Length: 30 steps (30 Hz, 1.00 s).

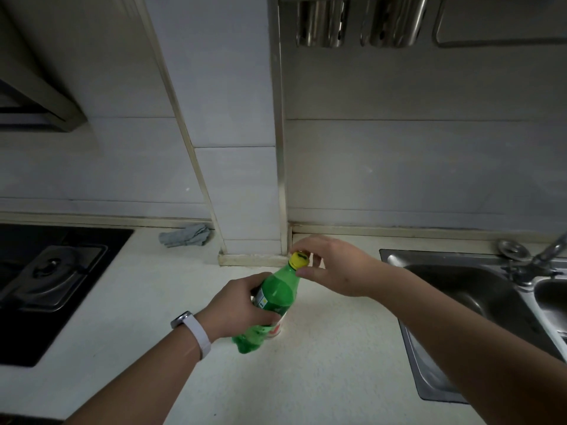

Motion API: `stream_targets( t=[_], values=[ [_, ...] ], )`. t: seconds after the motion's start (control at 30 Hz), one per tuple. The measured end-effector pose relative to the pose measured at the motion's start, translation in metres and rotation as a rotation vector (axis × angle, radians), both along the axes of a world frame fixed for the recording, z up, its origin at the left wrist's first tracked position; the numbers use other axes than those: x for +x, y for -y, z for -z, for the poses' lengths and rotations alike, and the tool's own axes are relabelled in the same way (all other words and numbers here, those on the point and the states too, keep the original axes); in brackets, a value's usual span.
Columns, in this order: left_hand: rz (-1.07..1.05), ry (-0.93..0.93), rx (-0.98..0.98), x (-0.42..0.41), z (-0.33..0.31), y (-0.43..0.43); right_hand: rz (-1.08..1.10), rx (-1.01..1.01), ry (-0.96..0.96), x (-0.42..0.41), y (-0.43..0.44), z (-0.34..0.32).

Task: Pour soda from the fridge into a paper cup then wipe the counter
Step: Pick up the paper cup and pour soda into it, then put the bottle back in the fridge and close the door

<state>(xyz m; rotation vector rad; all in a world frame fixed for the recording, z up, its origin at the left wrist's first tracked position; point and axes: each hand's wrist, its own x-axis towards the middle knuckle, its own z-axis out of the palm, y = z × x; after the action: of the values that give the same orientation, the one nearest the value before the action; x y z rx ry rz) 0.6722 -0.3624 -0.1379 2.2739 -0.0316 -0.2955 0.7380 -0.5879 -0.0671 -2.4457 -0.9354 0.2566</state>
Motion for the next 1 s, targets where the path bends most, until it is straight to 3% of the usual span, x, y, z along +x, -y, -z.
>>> stream_targets(
  t=[0.3,0.67,1.0],
  values=[
    [-0.060,0.043,0.054,-0.002,-0.003,0.003,0.039,-0.065,0.057,0.010,-0.011,-0.001],
    [-0.164,0.222,0.314,0.007,-0.007,0.005,0.152,-0.126,0.067,0.022,-0.024,0.010],
    [-0.260,0.148,0.093,0.001,-0.017,-0.035,0.150,0.288,-0.152,0.013,-0.057,0.027]
  ],
)
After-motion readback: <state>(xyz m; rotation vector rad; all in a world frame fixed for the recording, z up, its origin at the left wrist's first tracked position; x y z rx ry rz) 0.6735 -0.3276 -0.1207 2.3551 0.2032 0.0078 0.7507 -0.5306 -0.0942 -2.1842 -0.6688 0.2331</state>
